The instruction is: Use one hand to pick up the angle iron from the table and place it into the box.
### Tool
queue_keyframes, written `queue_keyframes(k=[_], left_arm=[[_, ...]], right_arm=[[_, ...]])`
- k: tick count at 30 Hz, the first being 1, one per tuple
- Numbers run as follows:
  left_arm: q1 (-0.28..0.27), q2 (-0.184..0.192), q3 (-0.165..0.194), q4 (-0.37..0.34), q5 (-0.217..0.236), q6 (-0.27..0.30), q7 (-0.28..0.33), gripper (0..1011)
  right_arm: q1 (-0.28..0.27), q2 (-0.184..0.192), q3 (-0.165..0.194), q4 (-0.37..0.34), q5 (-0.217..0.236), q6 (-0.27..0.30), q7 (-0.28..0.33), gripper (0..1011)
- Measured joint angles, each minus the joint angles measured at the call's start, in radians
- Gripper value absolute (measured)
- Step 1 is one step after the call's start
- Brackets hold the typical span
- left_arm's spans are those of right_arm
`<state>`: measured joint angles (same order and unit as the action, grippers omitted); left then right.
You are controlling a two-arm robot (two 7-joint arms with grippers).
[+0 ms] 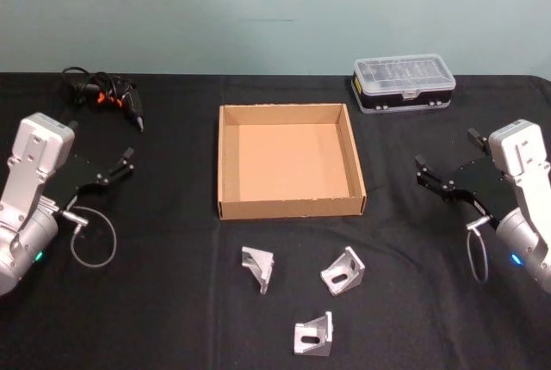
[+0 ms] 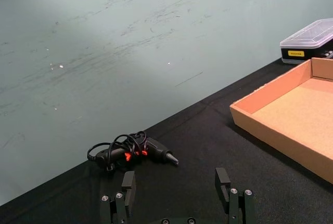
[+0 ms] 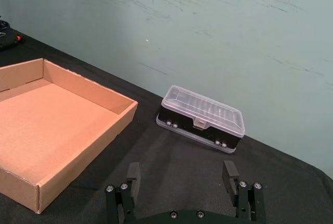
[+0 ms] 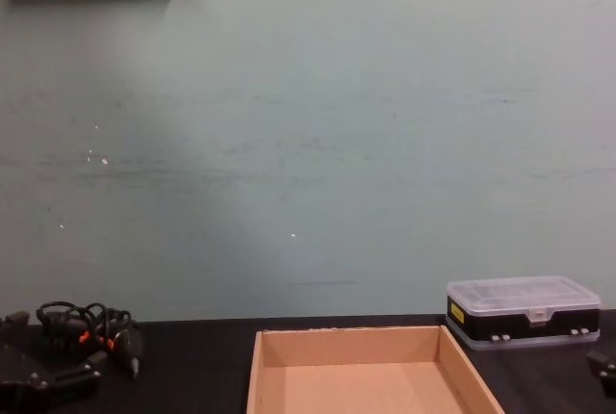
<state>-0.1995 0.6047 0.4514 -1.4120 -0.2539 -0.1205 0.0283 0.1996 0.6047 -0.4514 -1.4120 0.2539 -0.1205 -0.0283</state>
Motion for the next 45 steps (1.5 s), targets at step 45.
queue_keyframes(k=[45], left_arm=[[0.0, 0.0, 0.0, 0.0, 0.0, 0.0, 0.0, 1000]], right_arm=[[0.0, 0.0, 0.0, 0.0, 0.0, 0.0, 0.0, 1000]])
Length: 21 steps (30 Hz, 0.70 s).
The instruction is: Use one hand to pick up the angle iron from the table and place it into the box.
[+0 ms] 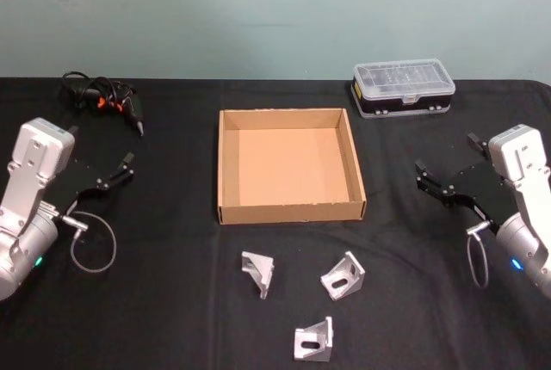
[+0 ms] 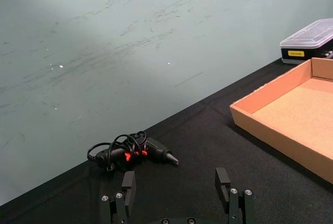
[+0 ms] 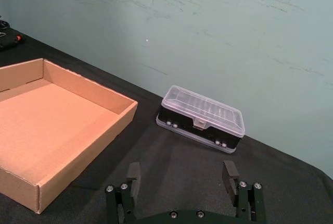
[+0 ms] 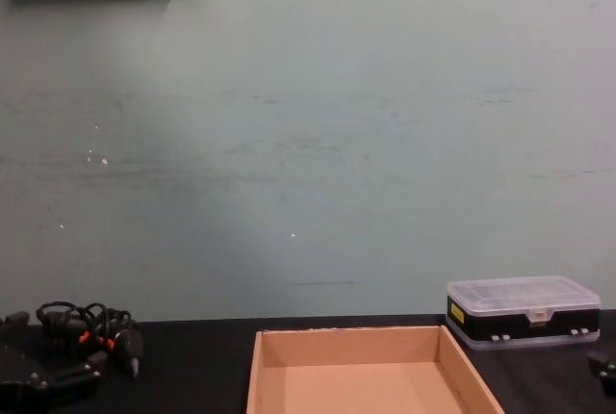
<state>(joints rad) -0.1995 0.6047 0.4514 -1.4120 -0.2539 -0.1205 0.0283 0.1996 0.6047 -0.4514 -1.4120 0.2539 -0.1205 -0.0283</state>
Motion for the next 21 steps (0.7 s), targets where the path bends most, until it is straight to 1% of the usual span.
queue_keyframes(k=[21], left_arm=[[0.0, 0.0, 0.0, 0.0, 0.0, 0.0, 0.0, 1000]], right_arm=[[0.0, -0.001, 0.002, 0.0, 0.0, 0.0, 0.001, 1000]])
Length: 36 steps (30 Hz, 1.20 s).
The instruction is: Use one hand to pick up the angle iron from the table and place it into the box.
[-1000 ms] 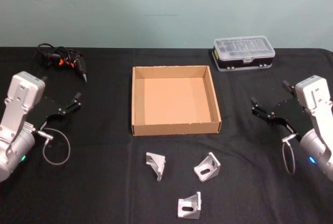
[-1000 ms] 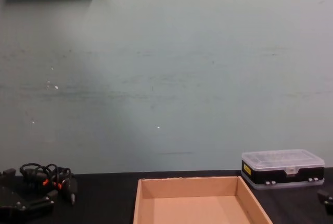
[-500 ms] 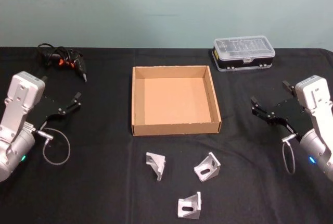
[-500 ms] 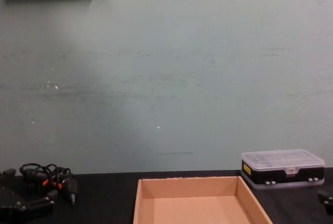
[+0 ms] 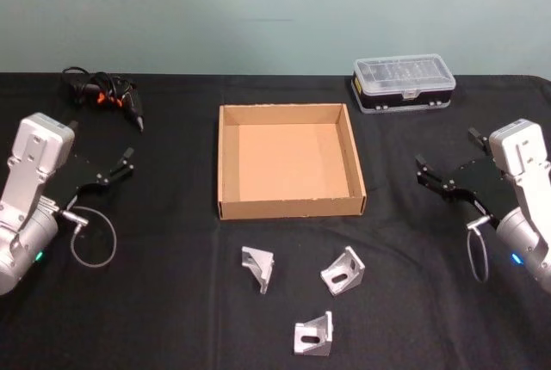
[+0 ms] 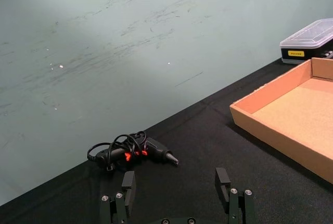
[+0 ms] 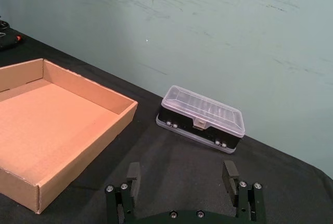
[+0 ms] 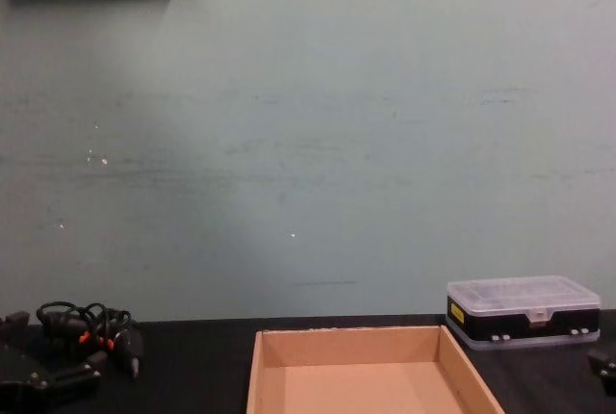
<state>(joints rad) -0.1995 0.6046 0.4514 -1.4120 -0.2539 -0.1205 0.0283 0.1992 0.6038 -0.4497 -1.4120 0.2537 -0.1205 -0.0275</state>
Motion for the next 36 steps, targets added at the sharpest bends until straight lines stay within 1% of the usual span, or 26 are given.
queue_keyframes(k=[5, 8, 11, 13, 14, 16, 17, 19, 20, 21, 22, 24, 27, 28, 29, 30, 33, 34, 36], left_arm=[[0.0, 0.0, 0.0, 0.0, 0.0, 0.0, 0.0, 1000], [0.0, 0.0, 0.0, 0.0, 0.0, 0.0, 0.0, 1000], [0.0, 0.0, 0.0, 0.0, 0.0, 0.0, 0.0, 1000], [0.0, 0.0, 0.0, 0.0, 0.0, 0.0, 0.0, 1000], [0.0, 0.0, 0.0, 0.0, 0.0, 0.0, 0.0, 1000], [0.0, 0.0, 0.0, 0.0, 0.0, 0.0, 0.0, 1000], [0.0, 0.0, 0.0, 0.0, 0.0, 0.0, 0.0, 1000], [0.0, 0.0, 0.0, 0.0, 0.0, 0.0, 0.0, 1000], [0.0, 0.0, 0.0, 0.0, 0.0, 0.0, 0.0, 1000], [0.0, 0.0, 0.0, 0.0, 0.0, 0.0, 0.0, 1000], [0.0, 0.0, 0.0, 0.0, 0.0, 0.0, 0.0, 1000], [0.0, 0.0, 0.0, 0.0, 0.0, 0.0, 0.0, 1000], [0.0, 0.0, 0.0, 0.0, 0.0, 0.0, 0.0, 1000], [0.0, 0.0, 0.0, 0.0, 0.0, 0.0, 0.0, 1000], [0.0, 0.0, 0.0, 0.0, 0.0, 0.0, 0.0, 1000], [0.0, 0.0, 0.0, 0.0, 0.0, 0.0, 0.0, 1000], [0.0, 0.0, 0.0, 0.0, 0.0, 0.0, 0.0, 1000], [0.0, 0.0, 0.0, 0.0, 0.0, 0.0, 0.0, 1000], [0.0, 0.0, 0.0, 0.0, 0.0, 0.0, 0.0, 1000]], right_arm=[[-0.008, -0.002, 0.018, -0.008, 0.007, 0.001, 0.02, 1000], [-0.02, 0.003, 0.036, -0.028, 0.027, 0.011, 0.041, 1000], [-0.046, 0.016, 0.068, -0.072, 0.075, 0.039, 0.077, 1000], [-0.059, 0.024, 0.081, -0.094, 0.092, 0.051, 0.09, 1000], [-0.072, 0.035, 0.093, -0.119, 0.109, 0.066, 0.105, 1000], [-0.084, 0.047, 0.104, -0.145, 0.122, 0.081, 0.118, 1000], [-0.098, 0.06, 0.116, -0.175, 0.136, 0.1, 0.133, 1000], [-0.11, 0.075, 0.127, -0.205, 0.148, 0.122, 0.148, 1000], [-0.123, 0.091, 0.138, -0.236, 0.163, 0.147, 0.164, 1000], [-0.128, 0.099, 0.144, -0.251, 0.171, 0.163, 0.172, 1000], [-0.128, 0.099, 0.144, -0.251, 0.171, 0.163, 0.172, 1000], [-0.148, 0.123, 0.166, -0.305, 0.202, 0.223, 0.199, 1000], [-0.16, 0.137, 0.181, -0.34, 0.232, 0.277, 0.219, 1000], [-0.167, 0.145, 0.192, -0.363, 0.254, 0.319, 0.232, 1000], [-0.169, 0.148, 0.196, -0.374, 0.264, 0.338, 0.238, 1000], [-0.175, 0.153, 0.204, -0.394, 0.282, 0.373, 0.249, 1000], [-0.181, 0.157, 0.212, -0.423, 0.309, 0.429, 0.265, 1000], [-0.183, 0.158, 0.215, -0.439, 0.323, 0.46, 0.273, 1000], [-0.184, 0.158, 0.217, -0.453, 0.337, 0.495, 0.281, 1000]])
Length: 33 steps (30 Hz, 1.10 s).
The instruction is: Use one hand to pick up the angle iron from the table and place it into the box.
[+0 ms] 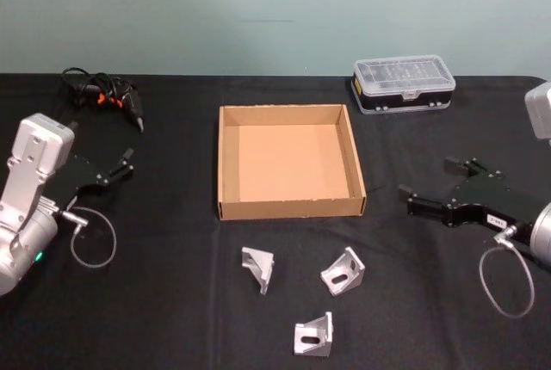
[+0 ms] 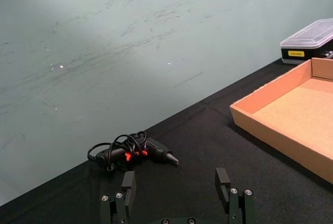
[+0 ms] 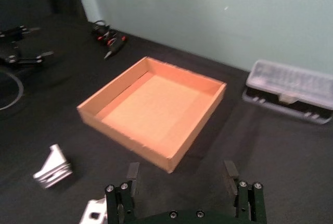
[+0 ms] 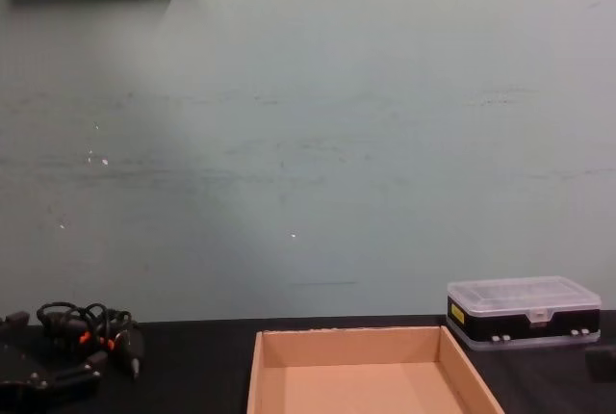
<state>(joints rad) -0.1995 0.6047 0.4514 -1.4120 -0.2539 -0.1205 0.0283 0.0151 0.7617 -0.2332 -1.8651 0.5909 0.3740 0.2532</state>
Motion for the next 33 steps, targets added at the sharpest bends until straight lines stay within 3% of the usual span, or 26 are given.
queue_keyframes(k=[5, 17, 33], left_arm=[[0.0, 0.0, 0.0, 0.0, 0.0, 0.0, 0.0, 1000], [0.0, 0.0, 0.0, 0.0, 0.0, 0.0, 0.0, 1000], [0.0, 0.0, 0.0, 0.0, 0.0, 0.0, 0.0, 1000]], right_arm=[[0.007, -0.008, -0.011, -0.026, 0.04, 0.1, 0.015, 1000], [0.046, -0.025, -0.087, -0.028, 0.07, 0.211, 0.007, 1000], [0.071, -0.06, -0.156, 0.003, 0.073, 0.245, -0.017, 1000]])
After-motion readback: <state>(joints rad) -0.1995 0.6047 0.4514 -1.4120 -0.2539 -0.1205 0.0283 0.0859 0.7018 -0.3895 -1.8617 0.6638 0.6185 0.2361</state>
